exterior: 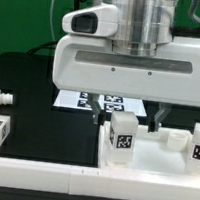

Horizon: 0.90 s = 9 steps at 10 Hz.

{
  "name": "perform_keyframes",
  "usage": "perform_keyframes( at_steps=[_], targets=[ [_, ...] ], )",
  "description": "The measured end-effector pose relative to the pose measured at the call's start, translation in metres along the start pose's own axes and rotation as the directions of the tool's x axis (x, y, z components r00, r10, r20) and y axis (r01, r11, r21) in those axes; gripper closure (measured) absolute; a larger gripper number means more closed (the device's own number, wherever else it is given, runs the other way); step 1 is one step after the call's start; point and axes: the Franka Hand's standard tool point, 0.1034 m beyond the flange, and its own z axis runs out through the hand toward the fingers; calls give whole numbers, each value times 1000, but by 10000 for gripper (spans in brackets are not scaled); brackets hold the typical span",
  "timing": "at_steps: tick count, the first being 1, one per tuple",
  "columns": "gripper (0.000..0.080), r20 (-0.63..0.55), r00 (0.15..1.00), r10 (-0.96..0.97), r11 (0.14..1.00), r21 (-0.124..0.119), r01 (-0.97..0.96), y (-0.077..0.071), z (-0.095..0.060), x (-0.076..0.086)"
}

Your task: Assemble square table

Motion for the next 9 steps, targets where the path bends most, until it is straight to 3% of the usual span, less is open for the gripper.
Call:
perform_keyframes(
  at_steps=[1, 2, 6, 8, 9],
  targets=[
    [425, 0, 1000, 31, 1000, 1, -31, 0, 0, 0],
    [514, 1, 996, 93, 996, -1, -93, 2, 1, 0],
    [514, -22, 864, 504, 863, -15, -504, -3, 2, -1],
    [514, -43, 603, 796, 604, 1, -797, -9, 4, 0],
    [514, -51, 465, 884, 467, 28, -884, -10, 4, 1]
  ],
)
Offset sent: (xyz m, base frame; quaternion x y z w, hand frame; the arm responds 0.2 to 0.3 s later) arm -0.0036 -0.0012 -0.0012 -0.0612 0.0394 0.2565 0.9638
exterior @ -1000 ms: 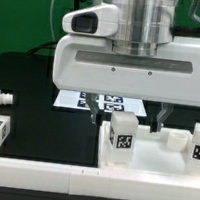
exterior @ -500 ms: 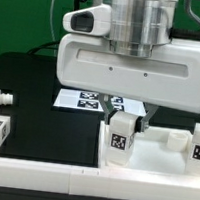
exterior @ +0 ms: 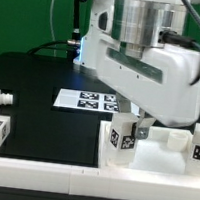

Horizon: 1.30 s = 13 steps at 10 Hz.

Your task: Assemble square table

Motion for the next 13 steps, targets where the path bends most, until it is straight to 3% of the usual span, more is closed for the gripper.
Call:
perform_keyframes(
  at_steps=[1, 4, 5, 6, 7, 8, 11, 12, 13],
  targets=[
    [514, 6, 985, 174, 984, 30, -174, 0, 0, 0],
    [514, 7, 983, 185, 982, 32, -185, 0, 0, 1],
    [431, -4, 997, 73, 997, 25, -73, 0, 0, 1],
    [295, -12, 994, -106, 994, 19, 106, -2, -2, -1],
    [295, -18, 965, -263, 965, 13, 263, -4, -2, -7],
    [176, -19, 933, -361, 933, 10, 361, -4, -1, -11],
    [151, -22, 852, -523, 852, 4, 523, -3, -1, -8],
    [151, -25, 781, -625, 781, -1, 625, -3, -1, -4],
    [150, -32, 655, -755, 656, -5, 755, -3, -4, 7]
  ],
)
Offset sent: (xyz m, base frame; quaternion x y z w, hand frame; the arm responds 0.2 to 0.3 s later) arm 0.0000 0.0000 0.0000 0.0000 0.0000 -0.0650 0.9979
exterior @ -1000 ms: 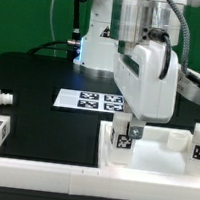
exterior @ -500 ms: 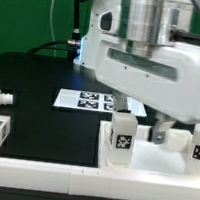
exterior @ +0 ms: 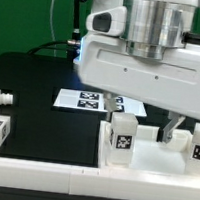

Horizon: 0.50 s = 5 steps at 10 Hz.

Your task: Assemble square table

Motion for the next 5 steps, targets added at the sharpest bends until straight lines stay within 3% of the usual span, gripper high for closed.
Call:
perform_keyframes(
  at_steps=[2, 3, 4, 5],
  targets=[
    [150, -18, 982, -186, 983, -4, 186, -4, 2, -1],
    [150, -18, 988, -152, 988, -3, 152, -3, 2, -1],
    [240, -18, 990, -140, 990, -4, 140, -3, 2, -1],
    [418, -18, 990, -140, 990, -4, 140, -3, 2, 0]
  ],
)
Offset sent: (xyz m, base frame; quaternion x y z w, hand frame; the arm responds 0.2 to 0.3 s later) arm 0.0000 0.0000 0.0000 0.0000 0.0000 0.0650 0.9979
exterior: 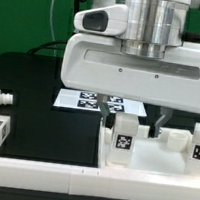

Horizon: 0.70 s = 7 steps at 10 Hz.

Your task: Assemble square table

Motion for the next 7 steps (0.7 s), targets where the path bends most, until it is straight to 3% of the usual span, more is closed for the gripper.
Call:
perform_keyframes(
  at_steps=[1, 2, 4, 6, 7],
  targets=[
    [418, 0, 999, 52, 999, -3, -52, 3, 0, 0],
    [509, 0, 989, 150, 989, -6, -150, 5, 1, 0],
    [509, -1, 952, 307, 952, -10, -307, 6, 2, 0],
    [509, -8, 833, 553, 833, -20, -553, 7, 2, -1],
    [509, 4, 734, 679, 734, -22, -679, 7, 2, -2]
  ],
)
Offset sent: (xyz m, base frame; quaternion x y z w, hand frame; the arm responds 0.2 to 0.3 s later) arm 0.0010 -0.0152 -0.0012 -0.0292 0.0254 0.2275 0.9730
